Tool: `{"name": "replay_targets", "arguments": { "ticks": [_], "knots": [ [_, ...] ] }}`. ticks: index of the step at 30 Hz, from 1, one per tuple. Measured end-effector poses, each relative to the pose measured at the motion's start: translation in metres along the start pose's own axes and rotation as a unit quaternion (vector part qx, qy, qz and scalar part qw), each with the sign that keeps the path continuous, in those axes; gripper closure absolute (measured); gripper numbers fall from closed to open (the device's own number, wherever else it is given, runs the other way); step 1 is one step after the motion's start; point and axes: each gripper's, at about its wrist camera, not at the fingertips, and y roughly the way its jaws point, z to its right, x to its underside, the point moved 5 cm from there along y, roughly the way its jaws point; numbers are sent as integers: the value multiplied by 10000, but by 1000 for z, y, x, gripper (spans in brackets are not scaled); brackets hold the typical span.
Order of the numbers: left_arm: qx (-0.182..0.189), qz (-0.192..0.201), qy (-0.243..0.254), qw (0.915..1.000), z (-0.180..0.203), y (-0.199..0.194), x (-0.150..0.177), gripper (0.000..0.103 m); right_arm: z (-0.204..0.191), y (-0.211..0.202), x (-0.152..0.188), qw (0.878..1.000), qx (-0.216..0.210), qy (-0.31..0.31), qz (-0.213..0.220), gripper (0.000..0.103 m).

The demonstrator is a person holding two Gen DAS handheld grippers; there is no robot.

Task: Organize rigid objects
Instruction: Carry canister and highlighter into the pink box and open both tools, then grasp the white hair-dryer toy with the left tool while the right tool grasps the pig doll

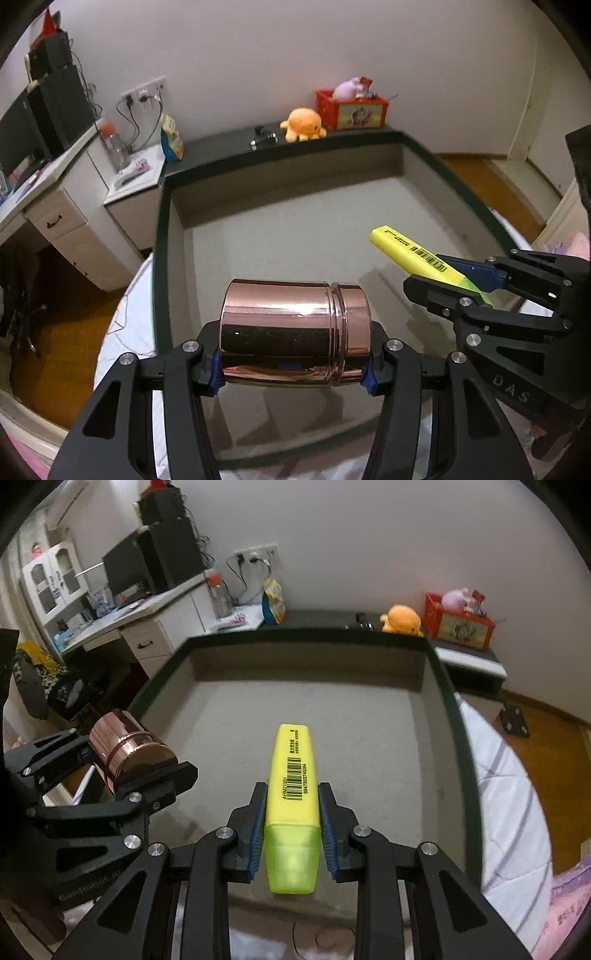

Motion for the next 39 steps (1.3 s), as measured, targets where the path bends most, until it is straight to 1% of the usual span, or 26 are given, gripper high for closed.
{"name": "replay_targets", "arguments": {
  "ticks": [2, 4, 5, 6, 8, 10, 13, 14, 15, 16, 18, 19, 20, 23, 24, 25, 27, 29, 30, 31, 35, 36, 37, 39],
  "knots": [
    [-122, -64, -10, 9999, 0, 7, -1, 48, 0, 5, 2, 10000, 16, 15, -83, 76],
    [-208, -53, -2, 9998, -2, 6, -2, 43, 3, 7, 6, 9999, -30, 112, -123, 75],
    [-266, -37, -12, 9996, -4, 5, -4, 35, 5, 6, 7, 9997, -64, 168, -157, 75],
    [-327, -1, -37, 9995, -4, 3, -5, 30, 6, 4, 8, 9997, -72, 216, -127, 75],
    [-385, 167, -83, 9991, -8, -8, -7, 29, 8, -5, 7, 9996, 10, 270, -43, 65],
    [-382, 364, -146, 9985, -12, -27, -8, 23, 8, -22, 5, 9994, -49, 282, 170, 46],
    [-399, 801, -211, 9958, -14, -65, -4, 16, 8, -53, 4, 9983, 27, 252, 522, 33],
    [-457, 1032, -231, 9933, -14, -86, 1, 10, 7, -67, 5, 9974, 9, 249, 669, 31],
    [-507, 1162, -241, 9916, -14, -97, 5, 8, 7, -85, 9, 9960, 34, 249, 863, 25],
    [-579, 1387, -254, 9883, -14, -116, 12, 7, 5, -97, 10, 9946, 87, 242, 1005, 22],
    [-696, 1710, -300, 9824, -12, -145, 27, 0, 2, -129, 20, 9898, 189, 211, 1398, 22],
    [-729, 1888, -357, 9786, -10, -161, 37, 0, 1, -144, 25, 9872, 196, 190, 1570, 20],
    [-705, 2014, -414, 9761, -8, -175, 49, 0, -2, -155, 30, 9851, 207, 160, 1698, 20],
    [-560, 2226, -559, 9717, -1, -200, 76, 0, -8, -192, 56, 9771, 299, 59, 2108, 13],
    [-455, 2257, -627, 9711, 3, -208, 88, 0, -10, -200, 63, 9752, 316, 56, 2191, 9],
    [-390, 2273, -672, 9707, 6, -212, 94, 0, -13, -208, 71, 9731, 331, 61, 2278, 0],
    [-398, 2296, -675, 9701, 14, -220, 114, 0, -17, -221, 89, 9711, 288, 20, 2371, 0],
    [-568, 2285, -645, 9697, 20, -226, 130, 0, -20, -232, 111, 9701, 295, -40, 2410, 0],
    [-723, 2336, -642, 9675, 24, -231, 144, 0, -20, -235, 117, 9702, 341, -54, 2399, 0],
    [-757, 2321, -629, 9677, 28, -233, 152, 0, -21, -238, 125, 9695, 417, -41, 2416, 0],
    [-698, 2177, -731, 9708, 34, -234, 191, 0, -18, -248, 156, 9669, 607, 78, 2476, 0],
    [-704, 2080, -746, 9727, 35, -232, 203, 0, -17, -250, 163, 9665, 681, 96, 2474, 0],
    [-707, 2004, -727, 9745, 36, -230, 209, 0, -16, -251, 171, 9658, 742, 104, 2480, 0],
    [-771, 1953, -698, 9752, 36, -228, 219, 0, -13, -252, 183, 9646, 879, 94, 2483, 0]
  ]
}}
